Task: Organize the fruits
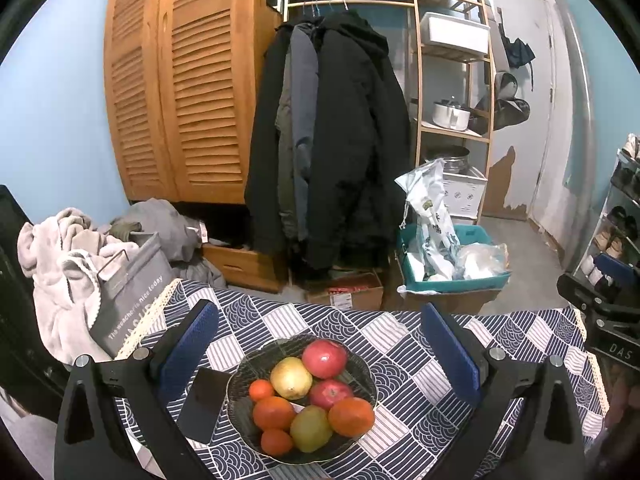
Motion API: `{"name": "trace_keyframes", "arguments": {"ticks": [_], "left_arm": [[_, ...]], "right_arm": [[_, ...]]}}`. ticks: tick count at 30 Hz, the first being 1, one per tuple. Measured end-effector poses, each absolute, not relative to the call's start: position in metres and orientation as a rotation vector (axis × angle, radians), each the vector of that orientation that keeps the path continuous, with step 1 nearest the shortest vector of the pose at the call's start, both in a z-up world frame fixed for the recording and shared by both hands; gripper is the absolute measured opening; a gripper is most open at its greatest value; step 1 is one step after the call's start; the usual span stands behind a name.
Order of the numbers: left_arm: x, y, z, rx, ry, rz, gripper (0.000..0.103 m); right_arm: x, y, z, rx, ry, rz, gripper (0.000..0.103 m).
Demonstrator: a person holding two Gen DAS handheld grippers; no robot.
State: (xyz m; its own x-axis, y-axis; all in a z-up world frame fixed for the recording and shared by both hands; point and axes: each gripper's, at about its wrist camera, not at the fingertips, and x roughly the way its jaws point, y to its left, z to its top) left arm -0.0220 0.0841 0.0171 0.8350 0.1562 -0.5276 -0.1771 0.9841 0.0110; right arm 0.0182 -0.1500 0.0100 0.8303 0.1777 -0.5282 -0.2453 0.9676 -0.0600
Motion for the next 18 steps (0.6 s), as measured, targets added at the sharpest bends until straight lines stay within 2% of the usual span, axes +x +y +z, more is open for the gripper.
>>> {"name": "trace_keyframes", "arguments": {"ticks": [18], "left_arm": [[-0.0223, 0.0817, 0.0188, -0.042, 0.551, 0.171, 0.102]], "right_arm": [[0.0195, -0.1511, 0.0104, -0.13, 0.545, 0.225, 0.09]]}}
